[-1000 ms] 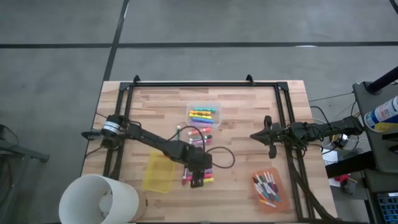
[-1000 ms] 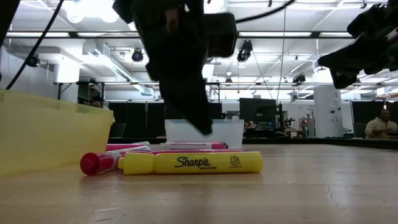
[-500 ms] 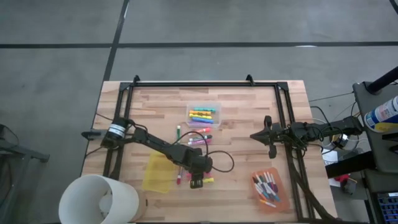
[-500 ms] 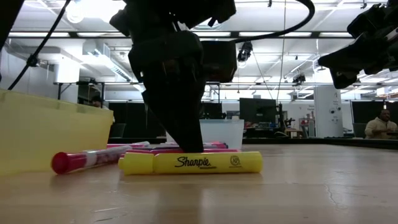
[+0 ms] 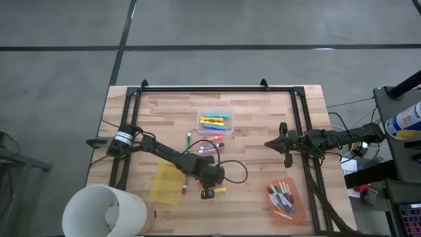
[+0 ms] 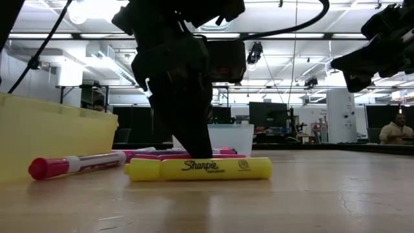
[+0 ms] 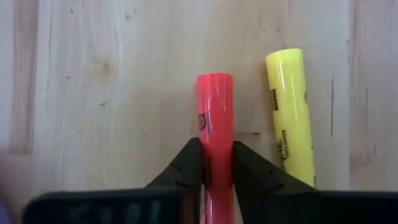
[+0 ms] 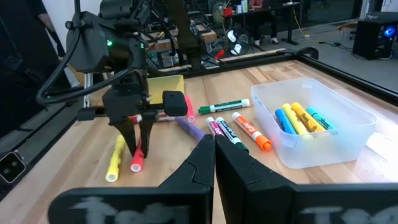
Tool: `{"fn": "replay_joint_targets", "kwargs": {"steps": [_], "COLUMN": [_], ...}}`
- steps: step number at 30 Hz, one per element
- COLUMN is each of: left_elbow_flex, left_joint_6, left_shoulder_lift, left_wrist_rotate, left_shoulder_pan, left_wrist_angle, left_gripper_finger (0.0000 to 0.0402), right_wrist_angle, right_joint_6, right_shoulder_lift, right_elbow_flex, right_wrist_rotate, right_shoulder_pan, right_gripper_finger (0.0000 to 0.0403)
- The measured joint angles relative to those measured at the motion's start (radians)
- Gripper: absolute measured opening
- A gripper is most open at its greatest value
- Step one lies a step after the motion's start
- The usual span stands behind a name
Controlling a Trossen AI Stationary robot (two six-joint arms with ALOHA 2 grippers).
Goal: Pick & Place Markers
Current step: Put the large red highlighter pen into the transparent bin
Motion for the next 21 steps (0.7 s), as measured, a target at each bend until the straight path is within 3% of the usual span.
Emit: {"fn": "replay_joint_targets", "kwargs": {"steps": [7, 21], "left_elbow_flex": [0.029, 0.224], "left_joint_6": [0.047, 0.179], "left_shoulder_lift": [0.0, -0.003], "left_wrist_rotate": [-0.029, -0.235], "left_shoulder_pan": [0.003, 0.018], "left_wrist_angle": [-0.029, -0.276], "left_gripper_finger": [0.0047, 0.0047], "right_wrist_angle": [0.0, 0.0], "right_joint_6": [0.0, 0.0], "right_shoulder_lift": [0.0, 0.0], "right_elbow_flex": [0.0, 0.0], "right_wrist_rotate": [0.0, 0.0], "right_shoulder_pan": [0.0, 0.0], "right_gripper_finger": [0.0009, 0.0009]}}
